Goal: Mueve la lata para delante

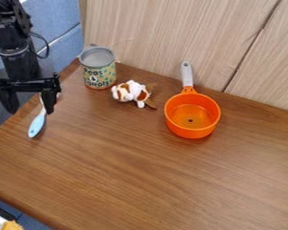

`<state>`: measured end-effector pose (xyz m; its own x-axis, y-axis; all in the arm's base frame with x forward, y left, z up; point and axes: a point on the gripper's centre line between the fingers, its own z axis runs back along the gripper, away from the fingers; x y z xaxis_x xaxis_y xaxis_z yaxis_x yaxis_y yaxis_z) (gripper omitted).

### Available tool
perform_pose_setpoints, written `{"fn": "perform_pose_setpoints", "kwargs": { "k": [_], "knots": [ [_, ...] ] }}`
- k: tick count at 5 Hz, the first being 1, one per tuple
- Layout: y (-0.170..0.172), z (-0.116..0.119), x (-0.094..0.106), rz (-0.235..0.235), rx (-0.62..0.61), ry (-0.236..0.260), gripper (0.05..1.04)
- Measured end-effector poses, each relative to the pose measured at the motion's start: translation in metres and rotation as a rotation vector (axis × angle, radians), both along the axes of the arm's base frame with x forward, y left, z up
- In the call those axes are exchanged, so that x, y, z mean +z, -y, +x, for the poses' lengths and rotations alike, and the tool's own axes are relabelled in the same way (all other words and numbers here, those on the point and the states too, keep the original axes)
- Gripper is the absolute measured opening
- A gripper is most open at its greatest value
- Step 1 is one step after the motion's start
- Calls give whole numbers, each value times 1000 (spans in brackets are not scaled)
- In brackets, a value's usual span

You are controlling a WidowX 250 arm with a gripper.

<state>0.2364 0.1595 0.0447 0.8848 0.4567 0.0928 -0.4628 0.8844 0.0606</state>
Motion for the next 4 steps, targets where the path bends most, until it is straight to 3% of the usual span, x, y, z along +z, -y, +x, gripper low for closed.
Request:
{"fn": "perform_pose_setpoints", "kwargs": {
  "k": [1, 2, 4],
  "knots": [
    [2, -1, -7, -17, 1, -18, 1001],
    [3, 4, -7, -32, -7, 6, 1001],
    [-15, 66, 18, -66, 23, 147, 1001]
  ]
}}
